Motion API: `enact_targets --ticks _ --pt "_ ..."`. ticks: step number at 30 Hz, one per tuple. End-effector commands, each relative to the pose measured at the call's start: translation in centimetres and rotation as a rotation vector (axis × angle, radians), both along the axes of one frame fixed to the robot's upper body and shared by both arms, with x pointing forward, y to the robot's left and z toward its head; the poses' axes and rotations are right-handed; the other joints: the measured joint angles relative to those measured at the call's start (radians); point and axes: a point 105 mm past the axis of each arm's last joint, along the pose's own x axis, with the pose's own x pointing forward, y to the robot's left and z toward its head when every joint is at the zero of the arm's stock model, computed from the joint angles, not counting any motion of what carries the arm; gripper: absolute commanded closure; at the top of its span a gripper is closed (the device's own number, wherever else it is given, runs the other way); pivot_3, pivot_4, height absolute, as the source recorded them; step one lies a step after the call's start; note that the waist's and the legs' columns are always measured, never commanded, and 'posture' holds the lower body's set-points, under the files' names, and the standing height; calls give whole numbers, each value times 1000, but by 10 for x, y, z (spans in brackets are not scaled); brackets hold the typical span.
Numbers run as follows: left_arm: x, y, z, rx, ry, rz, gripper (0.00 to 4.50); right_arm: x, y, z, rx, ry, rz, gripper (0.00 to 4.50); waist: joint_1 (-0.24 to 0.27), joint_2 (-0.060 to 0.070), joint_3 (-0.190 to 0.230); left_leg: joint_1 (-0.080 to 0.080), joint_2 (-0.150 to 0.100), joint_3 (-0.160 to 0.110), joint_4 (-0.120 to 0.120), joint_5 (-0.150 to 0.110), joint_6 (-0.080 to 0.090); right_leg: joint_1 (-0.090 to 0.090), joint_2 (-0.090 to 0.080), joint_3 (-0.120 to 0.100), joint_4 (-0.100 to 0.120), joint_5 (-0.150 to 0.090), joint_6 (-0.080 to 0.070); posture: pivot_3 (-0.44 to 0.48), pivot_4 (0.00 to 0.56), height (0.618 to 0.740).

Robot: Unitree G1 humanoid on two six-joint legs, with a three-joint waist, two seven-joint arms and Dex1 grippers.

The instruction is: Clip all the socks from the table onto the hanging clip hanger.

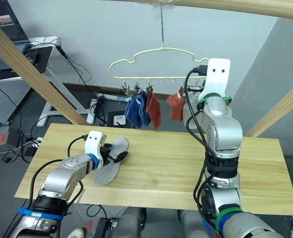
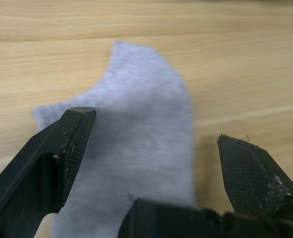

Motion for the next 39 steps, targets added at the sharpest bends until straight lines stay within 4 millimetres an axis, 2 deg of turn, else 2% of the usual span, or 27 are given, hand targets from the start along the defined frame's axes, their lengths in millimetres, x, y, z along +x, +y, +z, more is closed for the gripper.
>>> enact_targets --ticks 1,7,11,20,25,31,39 --pt "8 3 7 28 -53 3 13 -9 -2 21 -2 -81 -7 4500 0 0 0 0 0 0 0 0 0 0 0 0 0 0 0 34 251 740" --pt "13 8 6 31 -62 17 13 -10 -2 20 -4 -77 -9 4500 -2 0 0 0 0 0 0 0 0 0 0 0 0 0 0 27 253 740" --pt "15 4 14 12 -95 11 13 -11 -3 20 -5 -74 -10 4500 -3 0 0 0 0 0 0 0 0 0 0 0 0 0 0 28 255 740" --pt "3 -7 30 -23 -122 -24 13 -11 -3 18 -6 -68 -9 4500 -4 0 0 0 0 0 0 0 0 0 0 0 0 0 0 35 255 740" --pt "9 1 36 -3 -146 14 13 -10 -1 17 -4 -66 -5 4500 -4 0 0 0 0 0 0 0 0 0 0 0 0 0 0 39 254 740" --pt "21 5 36 7 -146 17 13 -11 -1 17 -5 -66 -6 4500 -3 0 0 0 0 0 0 0 0 0 0 0 0 0 0 31 253 740" --pt "30 6 10 24 -66 8 13 -11 -2 18 -10 -67 -7 4500 -6 0 0 0 0 0 0 0 0 0 0 0 0 0 0 17 252 740"
